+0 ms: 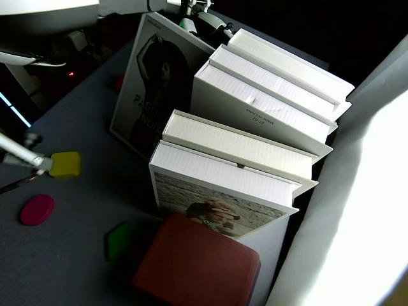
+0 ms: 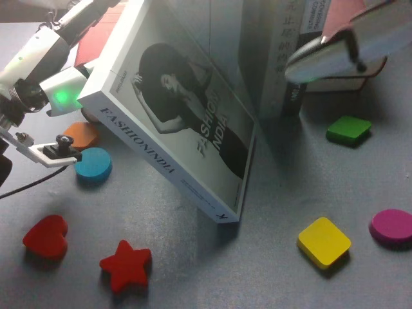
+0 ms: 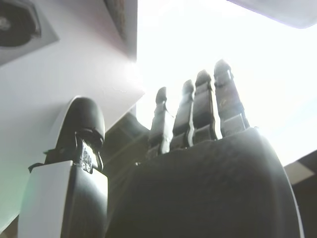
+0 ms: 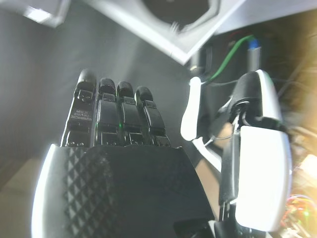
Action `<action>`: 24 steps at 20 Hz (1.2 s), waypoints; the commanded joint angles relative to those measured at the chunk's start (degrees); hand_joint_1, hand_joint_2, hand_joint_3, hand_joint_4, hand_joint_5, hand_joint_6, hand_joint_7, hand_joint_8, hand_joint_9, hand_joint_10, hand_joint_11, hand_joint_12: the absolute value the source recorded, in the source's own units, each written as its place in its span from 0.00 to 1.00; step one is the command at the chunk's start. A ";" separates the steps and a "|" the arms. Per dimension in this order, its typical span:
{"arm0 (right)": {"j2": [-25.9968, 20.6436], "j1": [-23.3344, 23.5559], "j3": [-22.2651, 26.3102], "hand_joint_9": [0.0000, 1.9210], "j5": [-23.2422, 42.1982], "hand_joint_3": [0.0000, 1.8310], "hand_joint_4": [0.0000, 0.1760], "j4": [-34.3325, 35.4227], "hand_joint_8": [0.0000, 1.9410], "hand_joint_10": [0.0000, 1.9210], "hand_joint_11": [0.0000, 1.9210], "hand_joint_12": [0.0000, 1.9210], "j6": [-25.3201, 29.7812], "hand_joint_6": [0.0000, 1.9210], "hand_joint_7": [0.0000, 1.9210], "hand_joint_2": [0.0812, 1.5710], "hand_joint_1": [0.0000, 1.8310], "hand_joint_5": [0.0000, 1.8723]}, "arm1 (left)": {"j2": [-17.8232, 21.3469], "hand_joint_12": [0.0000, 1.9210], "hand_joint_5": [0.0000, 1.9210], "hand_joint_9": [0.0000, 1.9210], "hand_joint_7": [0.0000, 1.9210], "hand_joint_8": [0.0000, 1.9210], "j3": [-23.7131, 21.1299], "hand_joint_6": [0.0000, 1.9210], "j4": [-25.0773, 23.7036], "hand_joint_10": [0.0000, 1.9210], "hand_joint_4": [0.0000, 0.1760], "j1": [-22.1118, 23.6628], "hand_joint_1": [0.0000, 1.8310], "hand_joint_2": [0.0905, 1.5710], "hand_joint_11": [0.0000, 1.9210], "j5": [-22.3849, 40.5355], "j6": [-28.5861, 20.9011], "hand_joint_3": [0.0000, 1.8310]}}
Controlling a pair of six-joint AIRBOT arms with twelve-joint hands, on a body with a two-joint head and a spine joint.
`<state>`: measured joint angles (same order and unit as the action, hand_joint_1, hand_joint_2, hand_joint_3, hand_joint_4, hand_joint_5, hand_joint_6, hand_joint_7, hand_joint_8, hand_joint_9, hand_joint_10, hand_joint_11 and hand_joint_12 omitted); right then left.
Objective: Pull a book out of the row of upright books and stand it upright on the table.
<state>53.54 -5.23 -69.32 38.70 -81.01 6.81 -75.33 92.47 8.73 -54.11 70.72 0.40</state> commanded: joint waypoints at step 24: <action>-15.75 -18.52 6.78 0.00 12.44 0.00 0.00 54.93 0.00 0.00 0.00 0.00 -28.86 0.00 0.00 0.84 0.03 0.00 | 16.44 0.08 0.05 0.00 0.00 0.00 -14.84 0.00 6.55 0.00 0.41 -5.70 0.29 0.90 0.00 25.11 8.00 0.00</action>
<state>37.93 -24.43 -62.61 44.86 -29.17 -22.24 -58.54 77.14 14.81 -60.60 88.58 8.86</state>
